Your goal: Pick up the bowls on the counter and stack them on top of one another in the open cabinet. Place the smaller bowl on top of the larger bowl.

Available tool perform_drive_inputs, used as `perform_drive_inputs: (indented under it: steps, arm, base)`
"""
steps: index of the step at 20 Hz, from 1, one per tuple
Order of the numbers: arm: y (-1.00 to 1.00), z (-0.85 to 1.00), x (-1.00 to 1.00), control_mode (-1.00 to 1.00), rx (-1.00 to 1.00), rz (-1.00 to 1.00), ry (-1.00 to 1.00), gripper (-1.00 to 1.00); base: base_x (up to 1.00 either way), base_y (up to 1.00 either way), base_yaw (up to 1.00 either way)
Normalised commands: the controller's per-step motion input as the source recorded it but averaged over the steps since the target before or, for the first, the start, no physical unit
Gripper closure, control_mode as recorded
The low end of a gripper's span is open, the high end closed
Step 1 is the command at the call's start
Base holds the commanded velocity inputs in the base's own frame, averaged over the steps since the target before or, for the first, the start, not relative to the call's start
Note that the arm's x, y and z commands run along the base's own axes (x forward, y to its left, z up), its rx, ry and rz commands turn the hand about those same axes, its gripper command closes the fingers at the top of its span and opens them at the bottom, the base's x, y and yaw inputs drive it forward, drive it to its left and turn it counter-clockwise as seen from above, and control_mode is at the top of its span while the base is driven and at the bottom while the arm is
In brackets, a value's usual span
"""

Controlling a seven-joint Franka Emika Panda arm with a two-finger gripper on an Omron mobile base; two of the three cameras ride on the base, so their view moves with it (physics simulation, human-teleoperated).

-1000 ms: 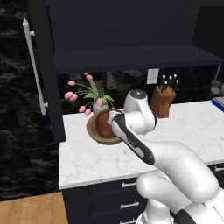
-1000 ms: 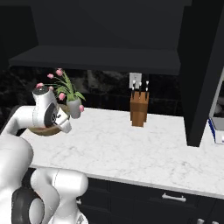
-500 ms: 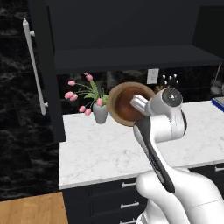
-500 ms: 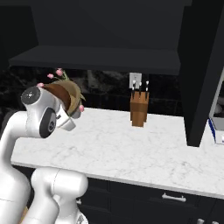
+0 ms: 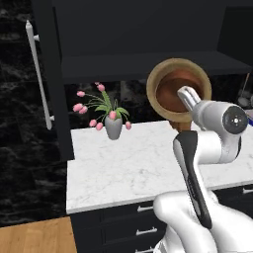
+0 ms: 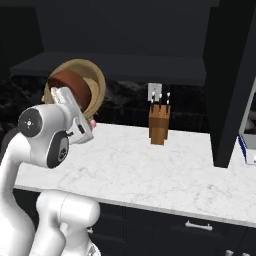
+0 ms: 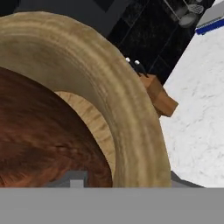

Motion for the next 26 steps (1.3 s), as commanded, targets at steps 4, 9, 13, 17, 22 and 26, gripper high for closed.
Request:
perform_drive_inputs:
  steps: [4,9,13,17,22,26]
  arm:
    - [-0.30,1.00,0.29,-1.00,0.17,-0.07,-0.05,1.00]
    - [-0.02,0.77,0.98,-1.00,0.09,0.00,0.30,1.00]
    - [-0.03,0.74,0.71,-1.00,0.02,0.00,0.47,1.00]
    - [0.00,-0.08,0.14,-1.00,0.00,0.00,0.04,1.00]
    - [0.00,-0.25,0.65,-1.00,0.00,-0.01,0.01,1.00]
    - [0.00,-0.17,0.96,-1.00,0.00,-0.04,0.00,1.00]
  base:
    - [0.00,0.00,0.00]
    - [0.00,0.00,0.00]
    - [0.00,0.00,0.00]
    - [0.00,0.00,0.00]
    - [0.00,0.00,0.00]
    - [0.00,0.00,0.00]
